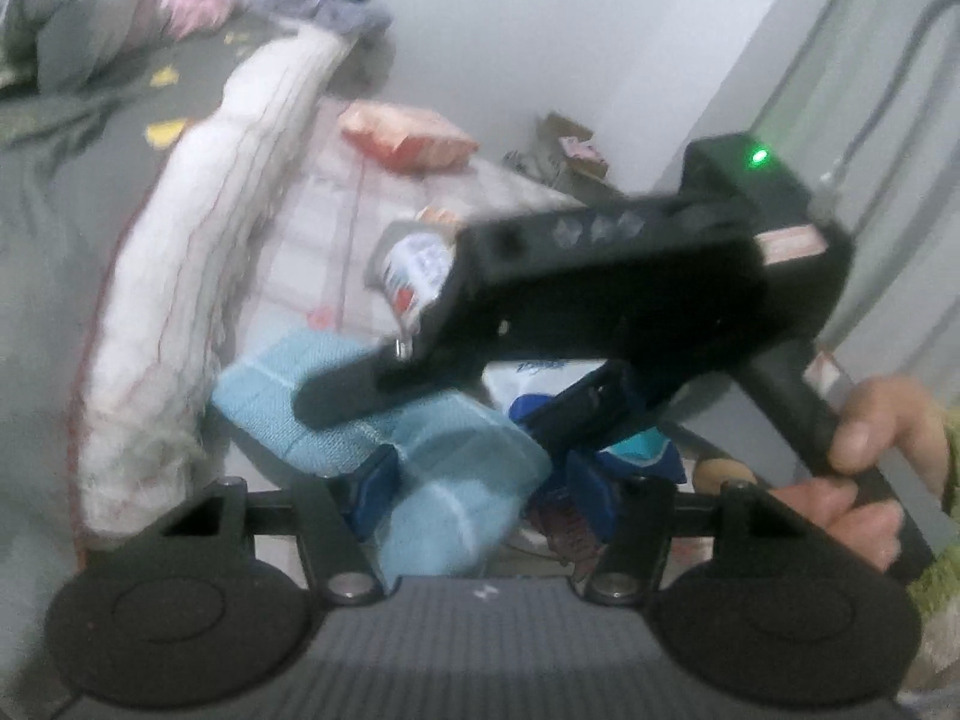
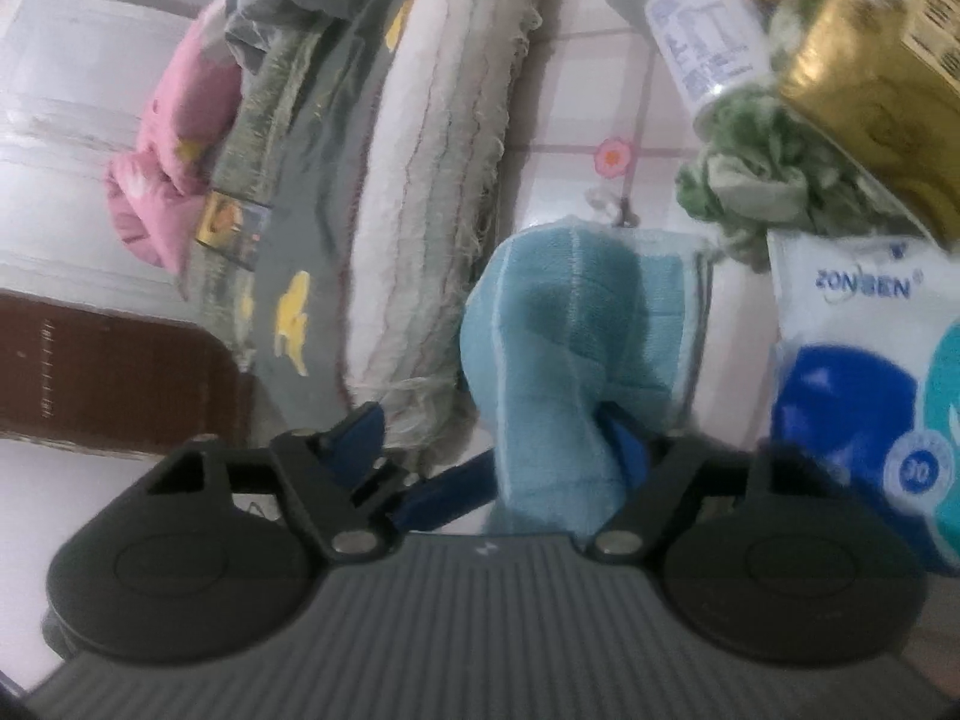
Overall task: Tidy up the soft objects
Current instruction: 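Close the right gripper on the blue towel and lift it, then carry the blue towel into the cardboard box and open the right gripper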
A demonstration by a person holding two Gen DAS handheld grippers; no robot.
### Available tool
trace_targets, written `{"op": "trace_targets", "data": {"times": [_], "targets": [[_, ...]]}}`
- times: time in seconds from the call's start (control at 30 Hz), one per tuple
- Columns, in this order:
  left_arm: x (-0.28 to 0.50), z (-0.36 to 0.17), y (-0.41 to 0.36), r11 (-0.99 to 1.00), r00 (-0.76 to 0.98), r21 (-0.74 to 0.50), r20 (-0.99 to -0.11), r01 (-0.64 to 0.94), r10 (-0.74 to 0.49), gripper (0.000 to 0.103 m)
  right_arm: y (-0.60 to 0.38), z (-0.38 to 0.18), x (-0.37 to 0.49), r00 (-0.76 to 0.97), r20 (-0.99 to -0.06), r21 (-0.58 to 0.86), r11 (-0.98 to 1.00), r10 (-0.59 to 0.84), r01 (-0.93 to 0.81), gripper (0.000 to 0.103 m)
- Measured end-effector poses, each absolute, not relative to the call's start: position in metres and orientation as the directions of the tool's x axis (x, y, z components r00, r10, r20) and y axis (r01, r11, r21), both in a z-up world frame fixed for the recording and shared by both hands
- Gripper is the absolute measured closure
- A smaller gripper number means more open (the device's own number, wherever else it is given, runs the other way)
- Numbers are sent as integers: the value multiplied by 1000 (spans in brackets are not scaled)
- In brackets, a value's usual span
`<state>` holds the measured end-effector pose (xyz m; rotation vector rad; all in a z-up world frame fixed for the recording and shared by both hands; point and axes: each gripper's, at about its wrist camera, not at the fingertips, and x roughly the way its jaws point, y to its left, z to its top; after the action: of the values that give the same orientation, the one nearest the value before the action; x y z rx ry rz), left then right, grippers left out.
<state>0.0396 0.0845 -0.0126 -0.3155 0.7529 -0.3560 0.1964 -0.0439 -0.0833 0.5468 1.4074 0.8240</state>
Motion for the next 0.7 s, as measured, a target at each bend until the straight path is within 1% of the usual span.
{"op": "trace_targets", "data": {"times": [0.03, 0.07, 0.1, 0.23, 0.4, 0.53, 0.7], "targets": [[38, -9, 83, 898, 683, -388, -599, 209, -418, 41, -48, -83, 196, -35, -626, 772, 612, 779, -172, 42], [36, -5, 82, 900, 690, -376, -592, 221, -416, 41, -50, -82, 195, -37, -618, 778, 604, 786, -172, 46], [35, -1, 80, 900, 692, -369, -588, 233, -420, 41, -51, -81, 193, -41, -608, 787, 594, 793, -168, 52], [31, 10, 68, 905, 713, -328, -564, 270, -417, 41, -68, -77, 188, -24, -541, 835, 534, 840, -131, 57], [31, 29, 50, 900, 724, -296, -537, 319, -433, 41, -97, -68, 184, 28, -459, 883, 460, 888, -93, 60], [39, 48, 28, 882, 725, -276, -503, 382, -471, 41, -128, -56, 183, 91, -390, 915, 397, 916, -75, 62], [58, 73, -17, 838, 708, -251, -450, 484, -544, 40, -181, -33, 181, 215, -315, 937, 339, 924, -86, 65]]}}
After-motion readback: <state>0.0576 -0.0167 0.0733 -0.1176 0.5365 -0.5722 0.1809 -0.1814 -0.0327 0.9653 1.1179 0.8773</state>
